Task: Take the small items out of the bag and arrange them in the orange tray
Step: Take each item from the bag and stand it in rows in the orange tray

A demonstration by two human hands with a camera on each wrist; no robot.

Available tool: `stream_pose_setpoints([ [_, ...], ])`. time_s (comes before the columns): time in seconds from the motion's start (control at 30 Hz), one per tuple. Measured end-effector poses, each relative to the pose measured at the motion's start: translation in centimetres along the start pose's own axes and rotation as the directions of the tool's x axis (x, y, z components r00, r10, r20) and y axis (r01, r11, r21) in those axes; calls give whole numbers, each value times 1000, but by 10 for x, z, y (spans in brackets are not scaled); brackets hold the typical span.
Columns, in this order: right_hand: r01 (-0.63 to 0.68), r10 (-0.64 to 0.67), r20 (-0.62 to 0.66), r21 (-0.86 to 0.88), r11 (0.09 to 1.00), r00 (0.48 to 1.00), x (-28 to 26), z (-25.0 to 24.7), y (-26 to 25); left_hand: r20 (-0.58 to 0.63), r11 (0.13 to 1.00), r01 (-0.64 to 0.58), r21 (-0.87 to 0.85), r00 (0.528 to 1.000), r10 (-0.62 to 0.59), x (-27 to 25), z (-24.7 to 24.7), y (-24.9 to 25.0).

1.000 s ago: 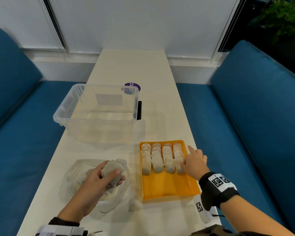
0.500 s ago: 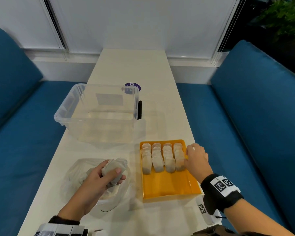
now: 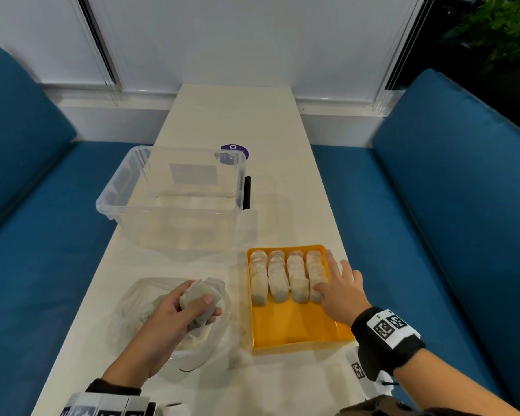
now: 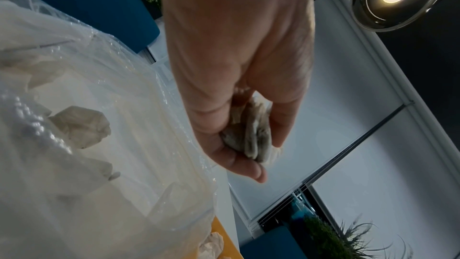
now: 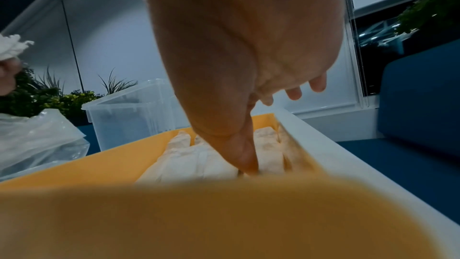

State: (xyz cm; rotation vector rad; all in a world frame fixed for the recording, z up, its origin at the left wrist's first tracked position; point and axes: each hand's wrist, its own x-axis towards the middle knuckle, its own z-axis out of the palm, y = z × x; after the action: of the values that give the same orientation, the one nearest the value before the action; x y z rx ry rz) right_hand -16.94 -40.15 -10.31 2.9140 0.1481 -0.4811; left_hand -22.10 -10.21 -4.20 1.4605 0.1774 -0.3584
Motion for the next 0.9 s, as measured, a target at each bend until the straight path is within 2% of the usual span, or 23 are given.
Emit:
stream_pose_setpoints([
  [0.2,-3,3,-26,-16,1000,1000,-4,-10,-2,5,999,24,-22,1000,-24,1,-3,-1],
  [0.33,-28,43,-109,131,991,993,-11,-33,-10,48,991,72,-108,997,-67,2,-1,0],
  [0.4,14,34,-166,280,960,986,-14,-46,-17,73,984,97,-152,994,-87,3,4,2],
  [0.47,154,-41,-242,471,868,970,-19,-61,-27,80,982,112,-151,992,-100,2,9,4],
  [0.5,230,-93,-257,579,782,962,-23,-70,-34,82,983,116,-141,991,-105,2,11,5],
  [0.53,281,-156,-240,680,677,958,-28,-79,-42,85,984,114,-136,991,-103,2,13,7],
  [0.6,298,-303,-162,820,488,939,-37,-94,-60,81,985,100,-137,993,-89,1,17,9],
  [0.63,298,-357,-141,848,437,923,-39,-98,-68,82,987,87,-138,994,-77,2,17,9],
  [0.7,319,-398,-152,862,395,905,-40,-98,-79,93,989,71,-127,994,-59,2,17,9],
  [0.8,303,-356,-178,892,335,917,-37,-93,-89,79,996,42,-84,996,-35,2,17,8],
  [0.9,229,-344,-154,955,189,926,-37,-92,-92,47,999,6,-32,999,-4,3,15,5],
])
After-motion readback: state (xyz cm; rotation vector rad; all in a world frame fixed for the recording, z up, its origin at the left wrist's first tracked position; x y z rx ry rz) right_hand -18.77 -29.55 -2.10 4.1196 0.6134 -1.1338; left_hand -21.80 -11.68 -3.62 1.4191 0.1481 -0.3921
